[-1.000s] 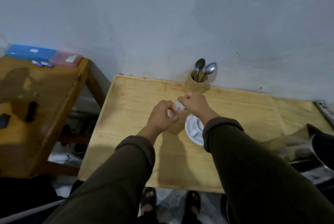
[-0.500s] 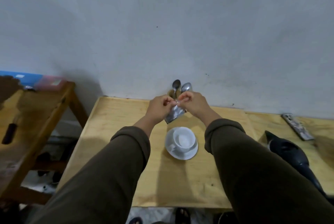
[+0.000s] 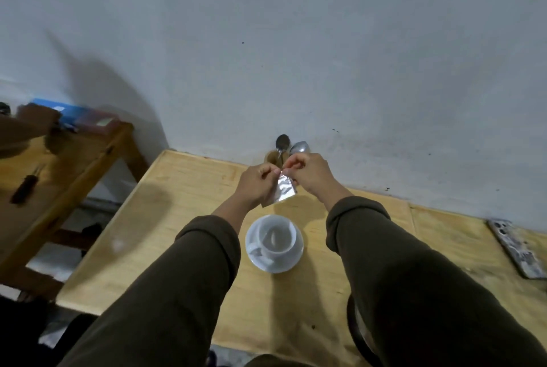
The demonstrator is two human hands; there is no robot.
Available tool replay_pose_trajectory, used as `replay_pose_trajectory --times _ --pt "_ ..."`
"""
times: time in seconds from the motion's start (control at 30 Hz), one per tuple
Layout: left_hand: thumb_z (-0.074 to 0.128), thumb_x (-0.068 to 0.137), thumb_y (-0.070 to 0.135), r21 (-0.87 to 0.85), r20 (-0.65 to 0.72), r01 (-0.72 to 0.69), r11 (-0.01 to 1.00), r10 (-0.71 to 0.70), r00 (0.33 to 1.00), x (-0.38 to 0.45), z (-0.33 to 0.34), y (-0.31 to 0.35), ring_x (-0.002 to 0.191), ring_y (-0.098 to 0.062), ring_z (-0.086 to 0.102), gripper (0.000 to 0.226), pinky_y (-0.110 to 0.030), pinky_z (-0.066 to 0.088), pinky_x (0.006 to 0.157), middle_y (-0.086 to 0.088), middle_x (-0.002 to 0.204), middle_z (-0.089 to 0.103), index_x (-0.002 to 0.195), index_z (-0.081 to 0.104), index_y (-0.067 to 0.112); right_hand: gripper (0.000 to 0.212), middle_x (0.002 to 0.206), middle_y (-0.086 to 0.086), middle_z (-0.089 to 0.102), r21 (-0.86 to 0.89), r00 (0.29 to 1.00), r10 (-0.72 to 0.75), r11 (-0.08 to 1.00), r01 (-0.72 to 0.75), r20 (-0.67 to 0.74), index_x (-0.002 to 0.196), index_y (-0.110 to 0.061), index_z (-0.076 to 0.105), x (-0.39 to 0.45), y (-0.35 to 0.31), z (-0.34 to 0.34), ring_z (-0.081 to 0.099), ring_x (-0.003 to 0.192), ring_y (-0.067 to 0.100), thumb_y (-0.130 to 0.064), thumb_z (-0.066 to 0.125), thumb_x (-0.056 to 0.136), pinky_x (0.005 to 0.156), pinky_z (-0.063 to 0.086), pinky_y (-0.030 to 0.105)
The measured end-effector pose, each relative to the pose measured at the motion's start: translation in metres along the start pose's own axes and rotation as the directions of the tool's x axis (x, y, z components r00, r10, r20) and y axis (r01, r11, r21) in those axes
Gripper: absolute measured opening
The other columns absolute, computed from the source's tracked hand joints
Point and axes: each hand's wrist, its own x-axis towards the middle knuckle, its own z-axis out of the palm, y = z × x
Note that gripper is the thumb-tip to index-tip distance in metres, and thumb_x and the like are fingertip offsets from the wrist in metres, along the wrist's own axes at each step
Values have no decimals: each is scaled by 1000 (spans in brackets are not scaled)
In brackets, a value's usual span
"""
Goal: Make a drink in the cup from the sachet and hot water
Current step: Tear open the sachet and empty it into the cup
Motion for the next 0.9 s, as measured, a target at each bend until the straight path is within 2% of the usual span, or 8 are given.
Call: replay_pose_trajectory --times 0.1,0.2,0.33,0.47,0.57,0.7,0.8,0.9 --pt "51 96 20 -44 10 44 998 -44 999 -5 4 -3 71 -17 51 23 -28 42 68 2 66 56 80 67 16 9 80 8 61 -16 999 -32 999 32 38 89 -2 70 0 5 3 55 77 17 -3 68 80 77 50 25" --pt "50 95 18 -92 21 73 993 -72 997 -11 3 -7 63 -16 50 28 -27 41 59 5 61 55 70 61 20 12 81 7 58 -35 997 -69 997 70 28 91 2 69 -4 9 9 50 77 15 -2 67 81 59 38 7" --pt "51 93 18 -156 65 111 982 -102 993 -14 -2 -9 53 -16 49 31 -24 40 52 -1 59 55 64 61 21 8 80 7 57 -43 996 -88 995 87 -24 87 0 69 -9 12 21 50 75 18 -1 66 80 69 39 21" --pt "46 92 12 -239 79 170 956 -155 985 -16 -5 -11 31 -14 39 26 -21 30 38 -7 48 46 70 59 6 10 85 8 56 -43 995 -100 994 101 26 90 2 68 -15 9 28 50 78 17 -1 65 81 72 39 21" --pt "48 94 16 -230 57 211 950 -204 977 -15 -9 -18 25 -12 40 30 -18 32 33 -6 44 48 67 59 11 5 88 12 57 11 993 -84 996 83 85 85 -1 69 -22 7 26 53 80 18 0 67 80 76 42 23" --pt "47 98 19 -239 39 234 942 -232 972 -13 -16 -26 25 -7 38 26 -15 30 30 -8 50 46 80 62 8 9 92 6 53 -28 984 -39 999 45 172 89 -3 71 -36 13 22 49 83 14 -5 70 81 68 39 14" --pt "47 98 22 -255 48 258 932 -255 966 -12 -15 -31 35 -12 41 26 -18 33 34 -9 55 49 83 63 9 7 98 3 52 -61 978 22 998 -9 209 81 -15 70 -43 17 22 51 89 15 -8 71 80 80 40 23" --pt "49 96 26 -243 58 299 923 -294 954 -11 -11 -37 51 -17 48 25 -25 41 47 -11 71 62 85 66 12 23 101 8 58 -79 978 48 996 -33 201 66 -25 63 -48 21 21 55 92 19 -8 71 80 87 46 30"
